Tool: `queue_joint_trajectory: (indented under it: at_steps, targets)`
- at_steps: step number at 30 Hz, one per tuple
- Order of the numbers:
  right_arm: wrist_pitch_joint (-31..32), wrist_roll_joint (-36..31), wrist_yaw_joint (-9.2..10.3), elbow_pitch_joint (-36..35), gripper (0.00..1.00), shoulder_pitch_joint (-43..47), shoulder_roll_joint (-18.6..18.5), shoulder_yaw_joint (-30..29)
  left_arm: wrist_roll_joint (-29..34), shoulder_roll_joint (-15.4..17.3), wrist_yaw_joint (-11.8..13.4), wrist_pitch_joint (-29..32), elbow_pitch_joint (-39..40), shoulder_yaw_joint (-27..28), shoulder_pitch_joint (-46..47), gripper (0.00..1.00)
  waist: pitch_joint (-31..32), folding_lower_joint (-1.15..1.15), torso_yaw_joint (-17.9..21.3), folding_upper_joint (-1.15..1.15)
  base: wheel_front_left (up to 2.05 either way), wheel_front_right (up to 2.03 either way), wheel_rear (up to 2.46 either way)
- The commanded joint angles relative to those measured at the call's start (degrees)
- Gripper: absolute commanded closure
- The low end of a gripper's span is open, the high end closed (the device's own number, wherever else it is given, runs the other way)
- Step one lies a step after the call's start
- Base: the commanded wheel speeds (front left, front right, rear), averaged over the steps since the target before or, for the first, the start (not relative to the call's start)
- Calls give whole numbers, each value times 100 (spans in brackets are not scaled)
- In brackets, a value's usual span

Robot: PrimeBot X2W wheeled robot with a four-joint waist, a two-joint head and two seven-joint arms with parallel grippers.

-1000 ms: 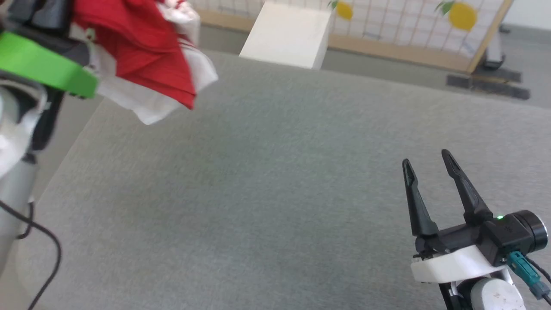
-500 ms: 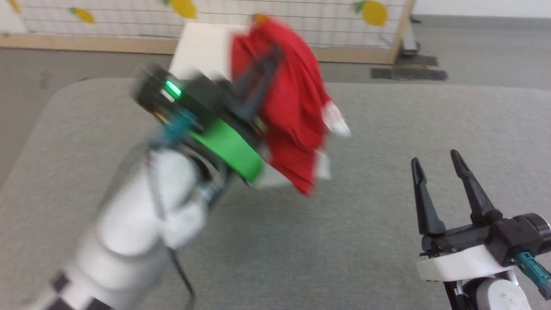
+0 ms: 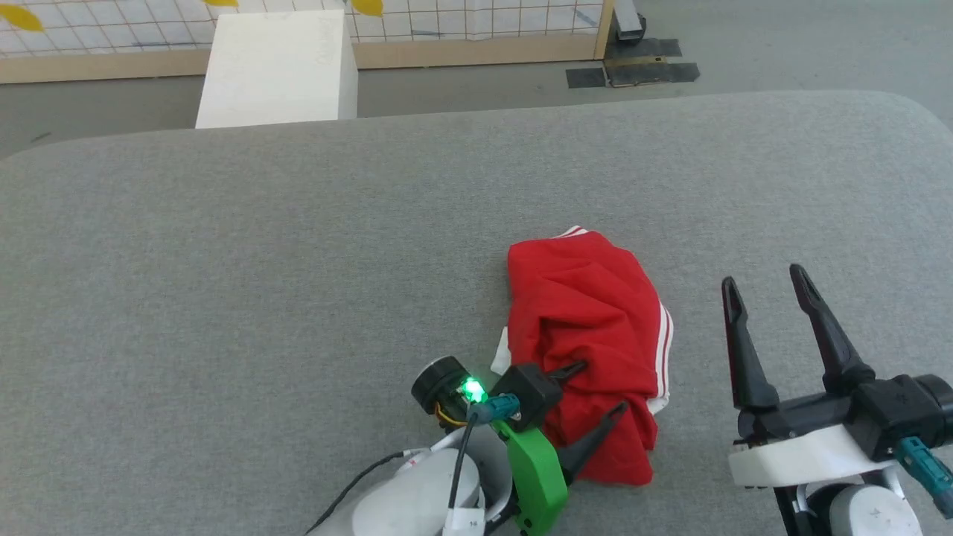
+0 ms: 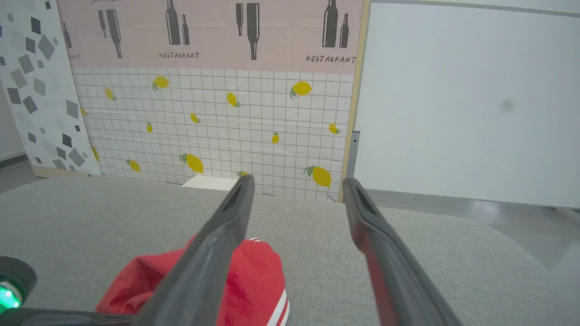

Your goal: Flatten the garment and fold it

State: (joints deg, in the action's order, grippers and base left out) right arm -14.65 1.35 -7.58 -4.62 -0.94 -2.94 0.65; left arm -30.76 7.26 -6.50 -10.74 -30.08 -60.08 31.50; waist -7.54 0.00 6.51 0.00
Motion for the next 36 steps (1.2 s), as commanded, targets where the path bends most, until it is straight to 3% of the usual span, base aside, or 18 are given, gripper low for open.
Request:
queue_joint_trajectory:
  at_steps: [1,7,13,18,22,27,36]
  targets:
    - [-29,-45,9,70,0,109,6,-18,-6,-34,-21,-125,-49,20,-29,0,121,0,-138,0,0,0,0]
    - [20,-91,9,367,0,295,6,-85,45,89,176,-394,294,441,-4,0,520,0,-524,0,0,0,0]
    - [91,-66,9,493,0,553,6,-197,275,694,805,-423,1331,1397,-340,0,918,0,-907,0,0,0,0]
    - [142,-4,9,483,0,772,6,-214,484,1304,1402,-424,2193,2337,-1155,0,1104,0,-1107,0,0,0,0]
    - [176,65,9,484,0,892,6,-220,487,1545,1778,-425,2744,3030,-2034,0,1171,0,-1199,0,0,0,0]
    - [214,137,9,504,0,1011,6,-218,645,1606,1867,-425,3088,3239,-2964,0,1214,0,-1279,0,0,0,0]
    - [280,175,9,555,0,1076,6,-207,894,1290,1813,-425,3154,3306,-3628,0,1190,0,-1286,0,0,0,0]
